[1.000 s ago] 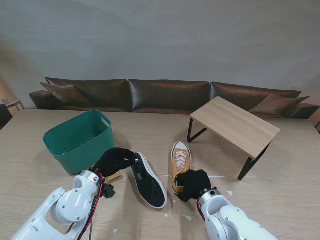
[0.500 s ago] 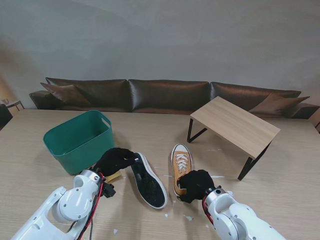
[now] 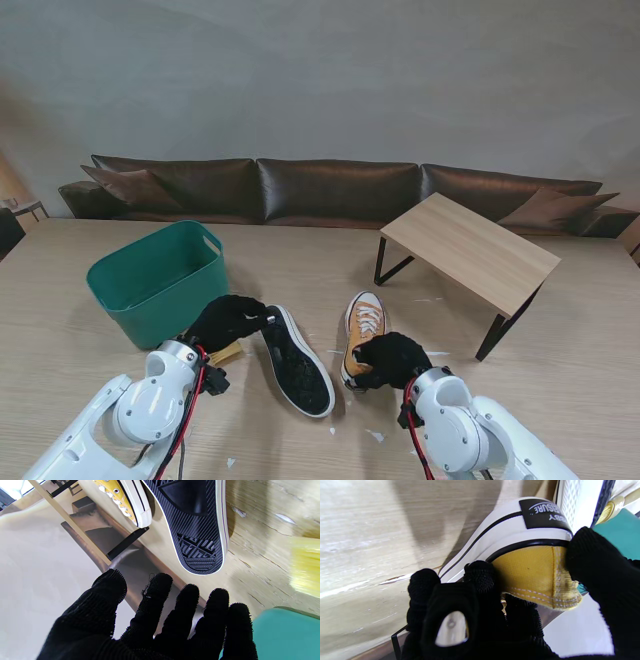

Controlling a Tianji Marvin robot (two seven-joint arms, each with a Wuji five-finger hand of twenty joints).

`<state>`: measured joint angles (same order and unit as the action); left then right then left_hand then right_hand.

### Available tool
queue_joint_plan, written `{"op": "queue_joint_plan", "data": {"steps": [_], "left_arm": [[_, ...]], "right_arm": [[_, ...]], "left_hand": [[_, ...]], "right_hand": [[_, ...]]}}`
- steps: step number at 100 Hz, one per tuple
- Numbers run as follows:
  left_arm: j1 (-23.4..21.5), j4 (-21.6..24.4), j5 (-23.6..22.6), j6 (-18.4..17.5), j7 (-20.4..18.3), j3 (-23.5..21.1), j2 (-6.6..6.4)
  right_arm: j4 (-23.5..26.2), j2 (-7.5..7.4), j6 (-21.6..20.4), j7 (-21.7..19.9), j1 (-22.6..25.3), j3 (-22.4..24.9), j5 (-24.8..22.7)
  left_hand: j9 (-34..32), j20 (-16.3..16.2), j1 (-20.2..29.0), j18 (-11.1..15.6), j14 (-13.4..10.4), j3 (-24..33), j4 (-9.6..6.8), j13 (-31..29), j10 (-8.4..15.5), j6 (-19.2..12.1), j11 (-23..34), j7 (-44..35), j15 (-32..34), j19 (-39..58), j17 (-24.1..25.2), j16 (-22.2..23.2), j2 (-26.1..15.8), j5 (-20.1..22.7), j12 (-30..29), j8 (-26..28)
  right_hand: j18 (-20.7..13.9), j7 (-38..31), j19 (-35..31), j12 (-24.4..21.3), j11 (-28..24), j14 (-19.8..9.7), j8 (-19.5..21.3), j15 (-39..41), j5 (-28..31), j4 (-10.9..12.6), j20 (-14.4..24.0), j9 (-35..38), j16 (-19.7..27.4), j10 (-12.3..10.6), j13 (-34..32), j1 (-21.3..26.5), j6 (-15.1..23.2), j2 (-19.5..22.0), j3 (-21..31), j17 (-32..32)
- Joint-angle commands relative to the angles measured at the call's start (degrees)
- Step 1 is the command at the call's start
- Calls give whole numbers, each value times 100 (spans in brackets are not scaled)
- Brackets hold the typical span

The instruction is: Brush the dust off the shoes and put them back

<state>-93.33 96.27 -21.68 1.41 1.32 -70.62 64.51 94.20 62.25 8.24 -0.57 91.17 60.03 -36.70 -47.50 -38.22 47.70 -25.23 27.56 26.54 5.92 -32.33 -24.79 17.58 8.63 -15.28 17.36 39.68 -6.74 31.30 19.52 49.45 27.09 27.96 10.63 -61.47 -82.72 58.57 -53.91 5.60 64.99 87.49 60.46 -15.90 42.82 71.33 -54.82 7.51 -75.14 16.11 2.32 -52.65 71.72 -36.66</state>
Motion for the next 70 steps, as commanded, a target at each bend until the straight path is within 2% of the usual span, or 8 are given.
{"op": "queue_joint_plan", "data": {"steps": [1, 30, 43, 59, 63, 66, 70], "left_arm": [[35, -17, -23, -50, -82, 16, 30], [213, -135, -299, -238, -65, 129, 4], [282, -172, -399, -306, -69, 182, -8], [367, -235, -547, -416, -90, 245, -30], [390, -253, -596, -451, -97, 259, -38], [407, -262, -630, -475, -113, 268, -46], [429, -273, -670, -510, -141, 280, -57]], "right_arm": [[123, 61, 25, -135, -33, 13, -90], [458, 159, 518, -257, -182, 183, 728], [979, 166, 953, -415, -89, 389, 1025], [1098, 281, 1466, -267, -337, 348, 1505], [1115, 316, 1566, -206, -390, 342, 1637], [1129, 341, 1641, -159, -425, 337, 1727], [1137, 370, 1726, -105, -477, 322, 1810]], "left_hand": [[155, -73, 96, 112, 40, -72, -169, 264, 11, -92, -49, 75, -119, -145, 163, -21, -121, -34, -66, -3], [509, -155, -7, 286, -158, 226, -143, 640, 177, -274, -126, 169, -411, -717, 311, -127, 138, -272, -131, -53], [701, -230, -57, 353, -236, 418, -120, 772, 253, -395, -178, 255, -548, -1207, 266, -196, 302, -441, -225, -120], [964, -491, -144, 442, -375, 720, -84, 951, 400, -809, -235, 450, -693, -2154, 45, -268, 603, -837, -364, -353], [1060, -557, -151, 491, -442, 750, -76, 1037, 459, -913, -270, 513, -736, -2238, 80, -286, 696, -979, -387, -399], [1162, -721, -197, 549, -491, 826, -65, 1104, 495, -1014, -286, 609, -790, -2292, 142, -325, 772, -1095, -435, -521], [1261, -739, -211, 622, -562, 840, -58, 1213, 556, -1111, -321, 669, -847, -2353, 216, -352, 864, -1240, -460, -568]], "right_hand": [[119, -1885, -321, 249, -61, -849, 721, 321, 1145, 275, 186, 717, -84, -845, -25, 612, -1210, 156, 1128, -2487], [176, -1859, -338, 324, -47, -817, 767, 417, 1143, 256, 293, 716, -150, -763, -22, 701, -1311, 142, 1126, -2520], [213, -1850, -354, 355, -50, -806, 797, 463, 1137, 277, 345, 713, -174, -739, -21, 708, -1332, 174, 1129, -2529], [250, -1838, -350, 392, -63, -760, 840, 500, 1122, 307, 394, 682, -184, -674, -20, 748, -1382, 209, 1101, -2521], [266, -1832, -353, 398, -68, -748, 845, 510, 1116, 316, 404, 675, -187, -654, -19, 758, -1398, 206, 1094, -2516], [278, -1823, -355, 401, -72, -731, 850, 516, 1109, 324, 412, 670, -188, -635, -18, 777, -1424, 205, 1094, -2512], [315, -1815, -360, 403, -76, -714, 857, 522, 1111, 337, 428, 667, -188, -613, -17, 781, -1439, 207, 1085, -2502]]}}
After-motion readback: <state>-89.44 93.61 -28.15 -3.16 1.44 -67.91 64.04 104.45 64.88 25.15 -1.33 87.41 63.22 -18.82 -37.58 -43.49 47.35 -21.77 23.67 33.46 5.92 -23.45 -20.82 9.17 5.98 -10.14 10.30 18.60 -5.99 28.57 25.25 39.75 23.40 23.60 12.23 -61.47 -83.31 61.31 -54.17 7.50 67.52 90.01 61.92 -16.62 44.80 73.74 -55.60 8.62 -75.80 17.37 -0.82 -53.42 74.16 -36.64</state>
